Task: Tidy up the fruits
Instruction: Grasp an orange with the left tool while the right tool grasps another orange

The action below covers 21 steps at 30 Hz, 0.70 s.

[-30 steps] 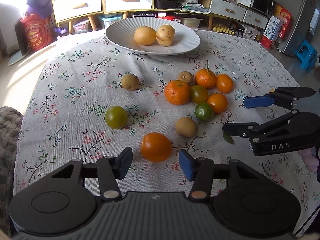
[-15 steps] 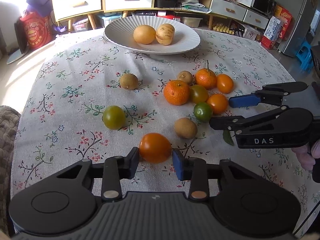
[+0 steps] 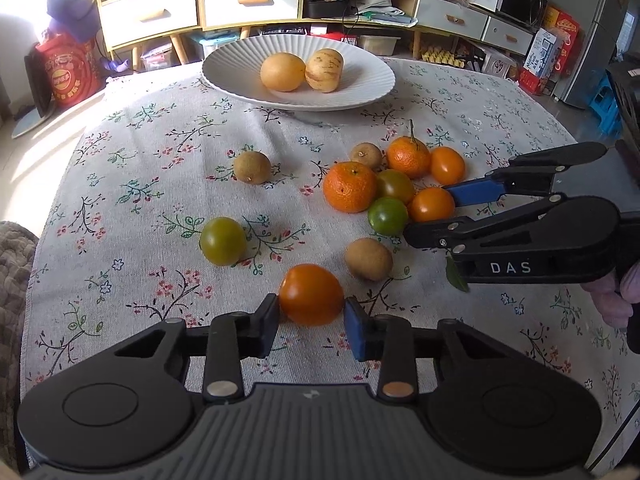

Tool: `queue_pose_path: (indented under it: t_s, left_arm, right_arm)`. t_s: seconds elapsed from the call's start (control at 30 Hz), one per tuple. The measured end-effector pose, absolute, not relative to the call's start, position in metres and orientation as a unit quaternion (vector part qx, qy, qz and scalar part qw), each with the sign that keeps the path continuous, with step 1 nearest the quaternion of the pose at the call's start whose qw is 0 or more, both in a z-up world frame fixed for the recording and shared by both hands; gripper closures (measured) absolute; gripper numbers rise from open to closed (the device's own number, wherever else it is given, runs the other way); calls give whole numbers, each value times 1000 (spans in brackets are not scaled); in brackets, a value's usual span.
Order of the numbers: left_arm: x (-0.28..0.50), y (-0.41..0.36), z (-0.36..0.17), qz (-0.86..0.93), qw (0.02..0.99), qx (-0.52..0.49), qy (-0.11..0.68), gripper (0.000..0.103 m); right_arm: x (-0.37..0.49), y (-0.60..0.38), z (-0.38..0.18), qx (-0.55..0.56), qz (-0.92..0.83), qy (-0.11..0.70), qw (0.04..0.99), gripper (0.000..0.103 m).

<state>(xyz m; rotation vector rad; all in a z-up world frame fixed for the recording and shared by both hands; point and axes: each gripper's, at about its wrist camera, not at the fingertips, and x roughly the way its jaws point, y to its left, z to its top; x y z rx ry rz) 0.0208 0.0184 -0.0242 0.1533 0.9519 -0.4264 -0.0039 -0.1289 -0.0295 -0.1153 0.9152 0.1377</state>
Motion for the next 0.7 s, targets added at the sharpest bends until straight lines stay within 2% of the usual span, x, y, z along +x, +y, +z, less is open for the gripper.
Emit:
queue_pose_path:
  t_s: [0.33,0.7]
  left_arm:
    - [21,17,-25,-202,869,75,446,81]
    - [25,17,-20,-201,872,64,442,81]
  right_arm:
    - [0,-127,-31,-57,59,446,891,69]
    - [5,-131,-28,-49,51,452,889,71]
